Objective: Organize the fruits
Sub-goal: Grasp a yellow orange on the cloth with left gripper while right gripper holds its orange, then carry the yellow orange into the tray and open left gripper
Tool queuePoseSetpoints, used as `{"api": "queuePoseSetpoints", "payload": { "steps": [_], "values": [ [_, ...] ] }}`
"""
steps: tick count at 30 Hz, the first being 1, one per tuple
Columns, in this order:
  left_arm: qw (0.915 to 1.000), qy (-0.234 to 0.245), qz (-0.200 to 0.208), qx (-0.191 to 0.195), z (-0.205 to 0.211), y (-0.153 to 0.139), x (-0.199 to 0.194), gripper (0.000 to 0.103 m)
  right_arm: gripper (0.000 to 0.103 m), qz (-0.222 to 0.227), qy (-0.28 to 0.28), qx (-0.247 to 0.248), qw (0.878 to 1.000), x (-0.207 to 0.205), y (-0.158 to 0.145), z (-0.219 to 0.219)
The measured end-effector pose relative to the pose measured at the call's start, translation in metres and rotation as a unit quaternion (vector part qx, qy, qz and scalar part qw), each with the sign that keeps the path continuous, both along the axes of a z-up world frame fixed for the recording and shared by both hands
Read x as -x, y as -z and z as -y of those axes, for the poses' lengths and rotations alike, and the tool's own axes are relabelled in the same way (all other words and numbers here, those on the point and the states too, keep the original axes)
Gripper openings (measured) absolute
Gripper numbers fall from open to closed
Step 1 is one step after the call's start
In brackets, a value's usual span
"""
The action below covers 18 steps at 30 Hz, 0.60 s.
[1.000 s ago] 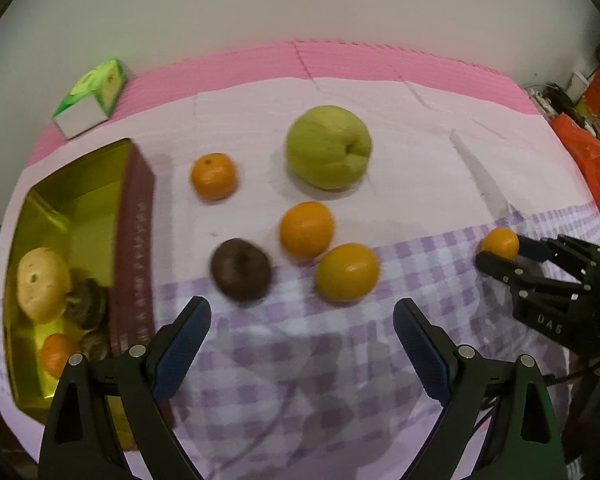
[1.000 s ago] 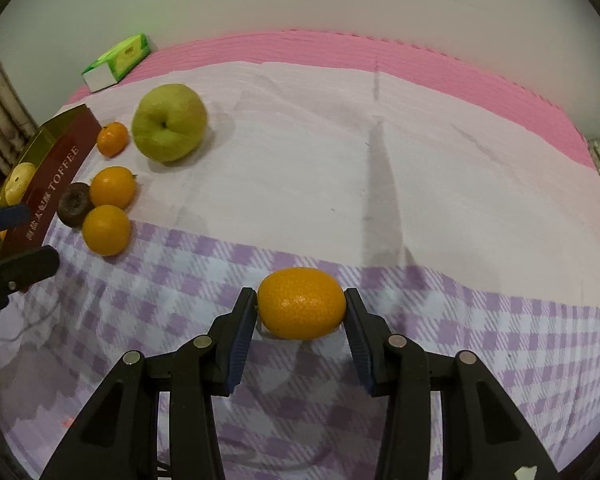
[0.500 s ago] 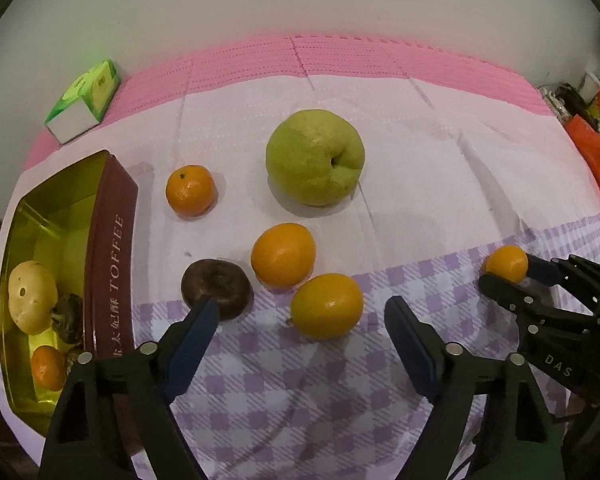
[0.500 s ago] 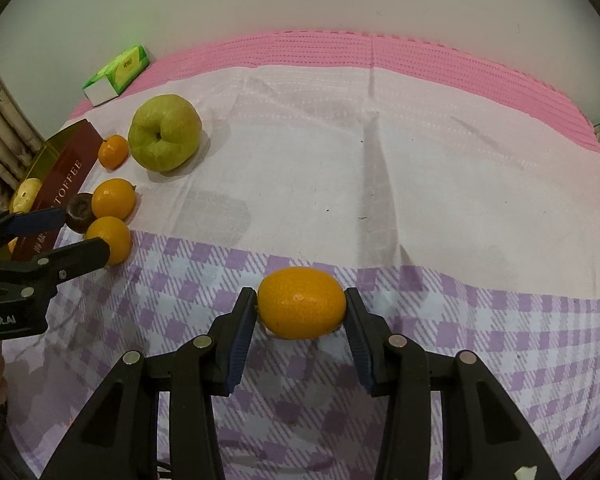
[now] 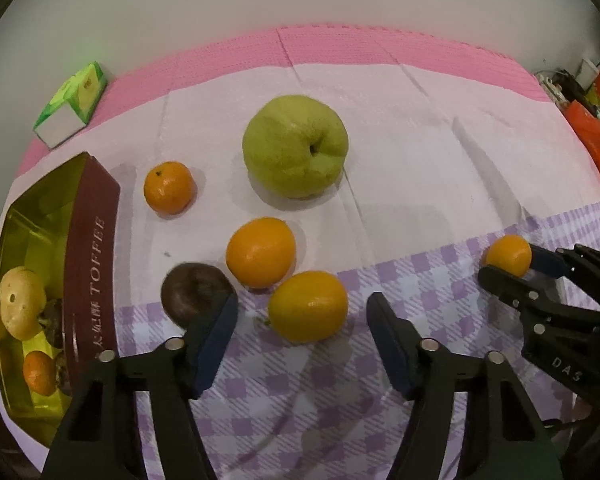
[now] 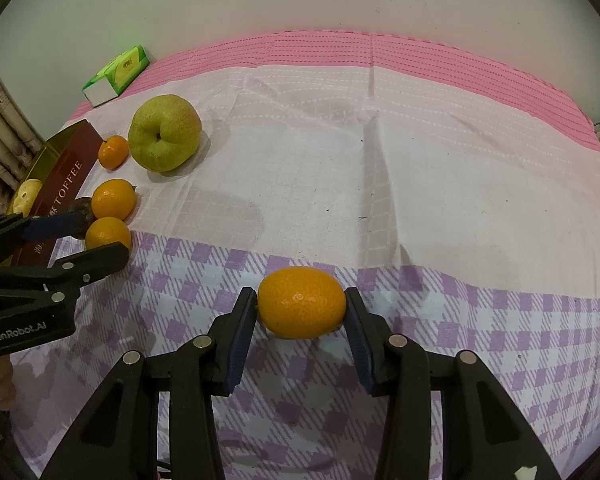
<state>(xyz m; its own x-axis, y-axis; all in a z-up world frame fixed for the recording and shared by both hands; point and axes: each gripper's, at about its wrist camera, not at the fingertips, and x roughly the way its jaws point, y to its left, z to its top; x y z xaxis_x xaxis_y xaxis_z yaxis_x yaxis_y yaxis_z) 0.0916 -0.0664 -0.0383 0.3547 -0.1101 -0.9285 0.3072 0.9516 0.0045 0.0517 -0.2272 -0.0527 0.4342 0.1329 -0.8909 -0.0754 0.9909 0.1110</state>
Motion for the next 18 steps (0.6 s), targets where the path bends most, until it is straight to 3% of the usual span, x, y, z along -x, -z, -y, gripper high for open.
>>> {"api": "queuePoseSetpoints", "payload": {
  "steps": [11, 18],
  "values": [
    [0.9998, -0.008, -0.015, 0.011, -0.0038, 0.0105, -0.0053, 0.045, 0.042, 0.0, -0.001, 0.001, 1.0, 0.0, -0.0002, -0.0001],
    [0.9998, -0.006, -0.014, 0.013, -0.0033, 0.0086, -0.0031, 0.043, 0.042, 0.0, -0.001, 0.003, 1.0, -0.0001, -0.0001, -0.0008]
  ]
}}
